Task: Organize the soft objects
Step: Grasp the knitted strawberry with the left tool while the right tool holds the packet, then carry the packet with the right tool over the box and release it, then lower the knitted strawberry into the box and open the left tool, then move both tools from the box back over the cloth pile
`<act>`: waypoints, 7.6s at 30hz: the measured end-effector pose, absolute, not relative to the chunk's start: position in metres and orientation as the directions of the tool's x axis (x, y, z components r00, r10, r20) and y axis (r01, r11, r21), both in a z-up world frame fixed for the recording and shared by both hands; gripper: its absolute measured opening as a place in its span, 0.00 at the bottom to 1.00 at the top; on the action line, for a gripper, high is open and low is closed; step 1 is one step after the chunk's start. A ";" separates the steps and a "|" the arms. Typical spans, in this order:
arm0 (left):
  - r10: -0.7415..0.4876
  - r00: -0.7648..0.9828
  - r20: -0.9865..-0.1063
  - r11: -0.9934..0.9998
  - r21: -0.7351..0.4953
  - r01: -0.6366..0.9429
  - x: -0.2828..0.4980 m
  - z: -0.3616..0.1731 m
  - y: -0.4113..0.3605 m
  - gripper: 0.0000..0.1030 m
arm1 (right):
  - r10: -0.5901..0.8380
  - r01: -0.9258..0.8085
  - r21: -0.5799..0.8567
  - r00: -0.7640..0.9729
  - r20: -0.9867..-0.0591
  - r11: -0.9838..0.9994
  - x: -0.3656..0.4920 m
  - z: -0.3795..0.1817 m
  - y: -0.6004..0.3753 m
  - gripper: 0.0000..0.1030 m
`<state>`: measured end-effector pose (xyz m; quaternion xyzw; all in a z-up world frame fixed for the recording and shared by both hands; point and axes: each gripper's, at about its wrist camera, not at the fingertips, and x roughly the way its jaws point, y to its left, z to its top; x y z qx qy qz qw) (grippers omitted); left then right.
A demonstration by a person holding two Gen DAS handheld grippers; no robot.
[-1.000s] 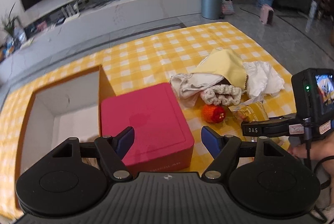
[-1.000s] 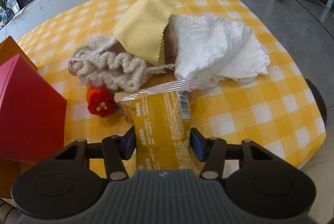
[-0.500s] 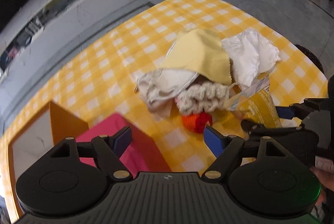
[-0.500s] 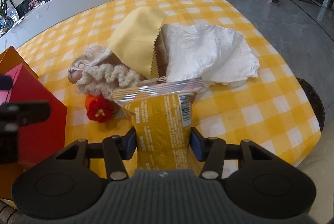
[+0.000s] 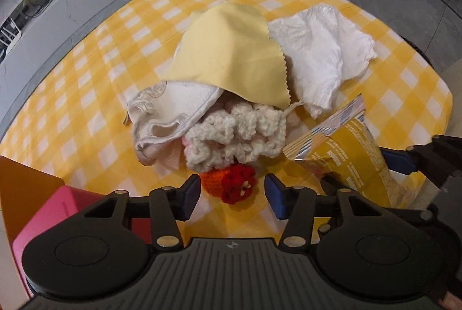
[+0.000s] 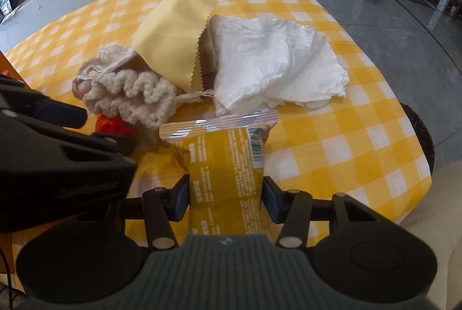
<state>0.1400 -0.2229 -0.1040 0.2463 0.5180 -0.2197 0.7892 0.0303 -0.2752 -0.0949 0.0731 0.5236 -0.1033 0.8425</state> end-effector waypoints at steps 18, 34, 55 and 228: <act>-0.008 0.346 -0.938 0.815 0.194 0.546 0.155 -0.113 -0.228 0.47 | -0.071 0.250 0.044 0.431 -0.900 0.967 0.033 -0.098 -0.280 0.50; -0.228 0.366 -0.902 0.843 0.005 0.538 0.115 -0.045 -0.183 0.46 | 0.098 0.174 0.217 0.519 -0.849 0.960 0.024 -0.083 -0.283 0.49; -0.349 0.588 -0.730 0.924 -0.162 0.347 0.074 0.036 -0.073 0.46 | 0.394 -0.015 0.516 0.666 -0.634 0.856 0.007 -0.045 -0.288 0.48; -0.340 0.645 -0.685 0.933 -0.156 0.325 0.068 -0.001 -0.065 0.82 | -0.149 0.316 0.132 0.726 -0.672 0.940 0.021 -0.007 -0.301 0.91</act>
